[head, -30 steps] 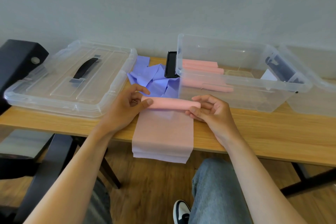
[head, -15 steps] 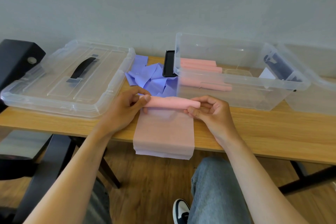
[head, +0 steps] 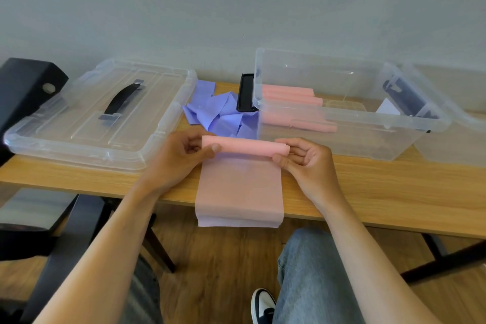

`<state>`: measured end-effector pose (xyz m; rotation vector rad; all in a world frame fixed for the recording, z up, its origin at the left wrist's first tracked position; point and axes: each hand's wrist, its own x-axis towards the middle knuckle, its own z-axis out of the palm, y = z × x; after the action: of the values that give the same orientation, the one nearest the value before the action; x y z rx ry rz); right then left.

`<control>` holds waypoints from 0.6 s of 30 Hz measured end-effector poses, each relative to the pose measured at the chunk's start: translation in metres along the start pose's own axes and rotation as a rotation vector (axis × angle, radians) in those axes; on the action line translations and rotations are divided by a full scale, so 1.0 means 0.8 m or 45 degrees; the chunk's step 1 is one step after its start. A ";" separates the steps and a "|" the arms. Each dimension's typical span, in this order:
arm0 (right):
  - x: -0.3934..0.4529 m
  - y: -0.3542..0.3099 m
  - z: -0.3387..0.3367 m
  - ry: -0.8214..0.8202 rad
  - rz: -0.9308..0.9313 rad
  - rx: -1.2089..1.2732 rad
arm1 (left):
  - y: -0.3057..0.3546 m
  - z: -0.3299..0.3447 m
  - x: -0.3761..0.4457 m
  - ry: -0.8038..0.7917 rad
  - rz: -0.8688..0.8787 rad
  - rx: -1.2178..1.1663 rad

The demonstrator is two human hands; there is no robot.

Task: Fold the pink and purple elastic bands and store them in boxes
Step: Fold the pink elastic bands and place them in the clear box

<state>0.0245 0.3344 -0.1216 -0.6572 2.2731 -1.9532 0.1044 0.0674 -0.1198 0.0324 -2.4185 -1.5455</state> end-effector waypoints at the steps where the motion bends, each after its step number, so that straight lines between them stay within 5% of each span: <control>1: 0.001 0.001 0.001 0.024 -0.002 -0.011 | -0.001 -0.001 0.000 -0.008 -0.004 -0.018; 12: 0.002 -0.013 -0.005 -0.084 0.198 0.323 | -0.003 0.000 0.001 -0.024 0.013 -0.150; 18: 0.001 -0.006 -0.003 -0.008 0.115 0.238 | -0.008 0.002 0.004 0.043 -0.017 -0.084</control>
<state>0.0246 0.3356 -0.1163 -0.5307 2.0446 -2.0832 0.1004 0.0658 -0.1253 0.0615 -2.3450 -1.6164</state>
